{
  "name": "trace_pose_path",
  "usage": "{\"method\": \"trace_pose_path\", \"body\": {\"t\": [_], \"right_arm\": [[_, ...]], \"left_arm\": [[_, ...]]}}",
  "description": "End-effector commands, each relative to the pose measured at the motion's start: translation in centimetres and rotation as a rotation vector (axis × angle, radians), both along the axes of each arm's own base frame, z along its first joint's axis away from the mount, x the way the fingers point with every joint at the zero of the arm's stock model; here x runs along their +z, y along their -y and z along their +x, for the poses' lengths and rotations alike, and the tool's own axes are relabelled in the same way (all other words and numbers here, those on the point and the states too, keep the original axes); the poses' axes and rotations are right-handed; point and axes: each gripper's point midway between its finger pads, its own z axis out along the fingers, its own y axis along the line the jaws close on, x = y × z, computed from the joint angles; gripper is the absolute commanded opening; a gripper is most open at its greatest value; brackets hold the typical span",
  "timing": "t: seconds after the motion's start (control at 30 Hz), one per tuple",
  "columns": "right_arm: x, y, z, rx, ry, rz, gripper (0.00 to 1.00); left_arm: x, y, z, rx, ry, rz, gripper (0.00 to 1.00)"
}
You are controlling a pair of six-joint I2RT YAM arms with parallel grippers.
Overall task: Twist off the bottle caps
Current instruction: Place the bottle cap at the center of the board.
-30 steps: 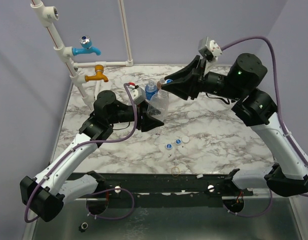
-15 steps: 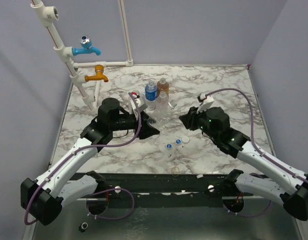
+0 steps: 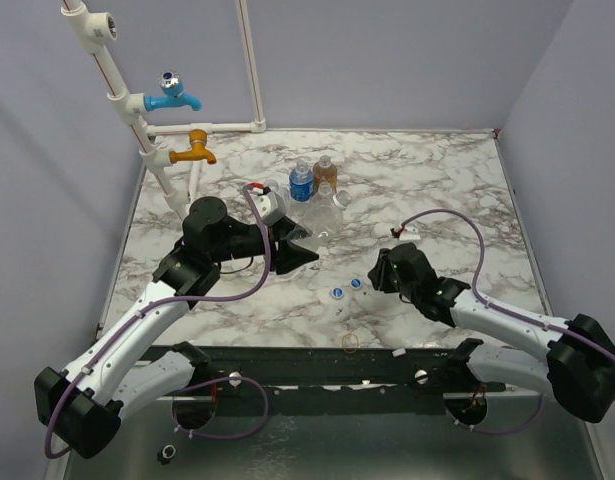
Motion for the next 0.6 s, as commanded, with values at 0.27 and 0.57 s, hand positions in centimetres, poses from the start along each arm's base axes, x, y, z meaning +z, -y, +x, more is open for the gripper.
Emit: {"method": "trace_pose_path", "body": {"t": [0.27,0.57], "right_arm": [[-3.6,-0.3,-2.1,-0.045,-0.175,0.055,0.28],[-4.5,0.3,-3.9,-0.071,-0.248,0.071,0.53]], "left_arm": [[1.6,0.2,-0.2,-0.011,0.036,-0.046,0.00],[1.8,0.2,-0.3,-0.013,0.034,-0.057,0.00]]}}
